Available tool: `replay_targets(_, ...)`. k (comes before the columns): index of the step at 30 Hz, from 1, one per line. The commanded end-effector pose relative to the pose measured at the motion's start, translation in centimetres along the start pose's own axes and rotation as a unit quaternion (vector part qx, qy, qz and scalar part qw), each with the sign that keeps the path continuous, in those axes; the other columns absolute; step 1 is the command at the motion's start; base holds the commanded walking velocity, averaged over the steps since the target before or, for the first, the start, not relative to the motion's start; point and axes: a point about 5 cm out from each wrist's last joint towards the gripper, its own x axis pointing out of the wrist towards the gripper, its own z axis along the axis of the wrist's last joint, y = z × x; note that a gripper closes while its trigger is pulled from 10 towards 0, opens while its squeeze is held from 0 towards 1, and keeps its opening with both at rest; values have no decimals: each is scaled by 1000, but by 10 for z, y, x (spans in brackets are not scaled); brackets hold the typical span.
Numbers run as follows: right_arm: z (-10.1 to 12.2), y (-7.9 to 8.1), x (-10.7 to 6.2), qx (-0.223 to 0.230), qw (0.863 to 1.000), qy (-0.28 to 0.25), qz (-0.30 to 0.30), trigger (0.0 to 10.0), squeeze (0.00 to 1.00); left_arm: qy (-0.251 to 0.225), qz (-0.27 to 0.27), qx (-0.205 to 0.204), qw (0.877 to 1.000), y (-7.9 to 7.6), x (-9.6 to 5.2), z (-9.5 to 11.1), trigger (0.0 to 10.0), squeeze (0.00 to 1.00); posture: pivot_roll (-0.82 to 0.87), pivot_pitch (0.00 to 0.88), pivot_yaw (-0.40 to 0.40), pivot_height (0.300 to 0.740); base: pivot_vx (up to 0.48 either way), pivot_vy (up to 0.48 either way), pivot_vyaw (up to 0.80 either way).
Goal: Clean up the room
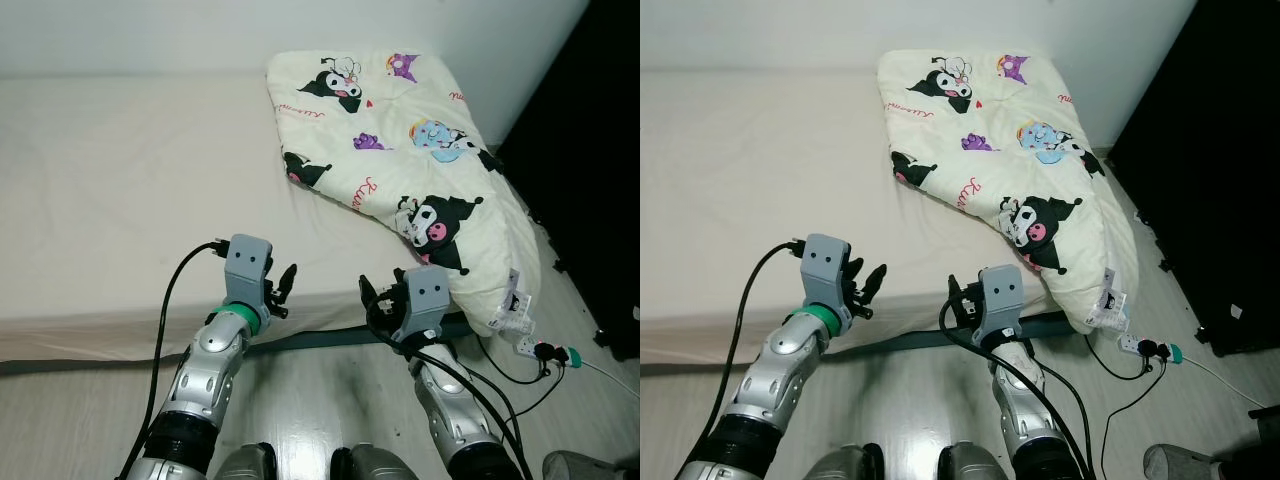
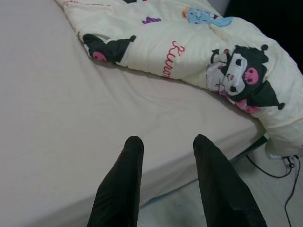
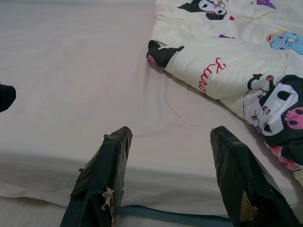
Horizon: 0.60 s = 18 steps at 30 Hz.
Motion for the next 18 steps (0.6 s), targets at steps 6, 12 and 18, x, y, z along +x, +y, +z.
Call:
replay_targets(6, -2, -2, -3, -3, 1000, 3, -7, 10000, 0, -8, -10, 15, 1000, -4, 0, 1, 10000, 0, -58, 35, 46, 740, 0, 0, 0)
replay_targets(12, -5, -2, -5, -3, 1000, 9, -8, 10000, 0, -4, -13, 13, 1000, -5, 0, 1, 10000, 0, -59, 37, 45, 740, 0, 0, 0)
replay_targets(18, -5, -3, -5, -3, 1000, 10, -12, 10000, 0, 0, -9, 15, 1000, -4, 0, 0, 10000, 0, -59, 36, 45, 740, 0, 0, 0)
